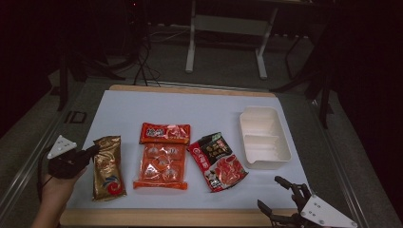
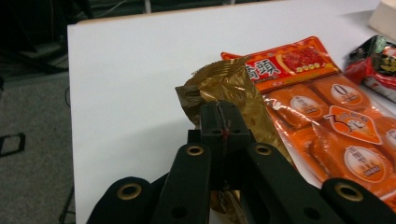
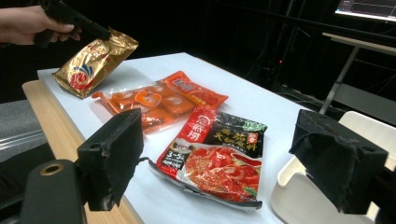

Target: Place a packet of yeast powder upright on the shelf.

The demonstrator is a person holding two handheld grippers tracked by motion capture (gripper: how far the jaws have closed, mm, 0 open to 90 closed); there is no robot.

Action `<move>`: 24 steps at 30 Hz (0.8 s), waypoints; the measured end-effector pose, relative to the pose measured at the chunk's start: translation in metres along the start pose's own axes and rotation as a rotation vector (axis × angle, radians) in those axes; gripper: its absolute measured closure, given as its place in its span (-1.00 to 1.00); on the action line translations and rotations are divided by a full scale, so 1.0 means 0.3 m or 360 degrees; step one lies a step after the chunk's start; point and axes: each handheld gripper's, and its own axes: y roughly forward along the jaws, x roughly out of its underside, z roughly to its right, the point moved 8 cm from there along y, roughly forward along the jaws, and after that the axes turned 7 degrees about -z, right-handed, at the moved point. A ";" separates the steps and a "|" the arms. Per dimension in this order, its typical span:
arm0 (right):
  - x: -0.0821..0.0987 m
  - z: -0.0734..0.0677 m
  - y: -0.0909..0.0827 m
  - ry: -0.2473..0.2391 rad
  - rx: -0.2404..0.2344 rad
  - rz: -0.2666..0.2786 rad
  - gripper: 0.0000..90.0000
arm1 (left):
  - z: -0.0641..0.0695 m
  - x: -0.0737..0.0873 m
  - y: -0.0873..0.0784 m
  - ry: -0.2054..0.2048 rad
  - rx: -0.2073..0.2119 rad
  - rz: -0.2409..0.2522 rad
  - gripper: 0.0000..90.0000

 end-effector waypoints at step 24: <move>0.003 0.003 0.001 -0.0004 0.0011 -0.0007 -0.63 | 0.130 -0.117 -0.146 0.0110 0.0076 0.0269 1.00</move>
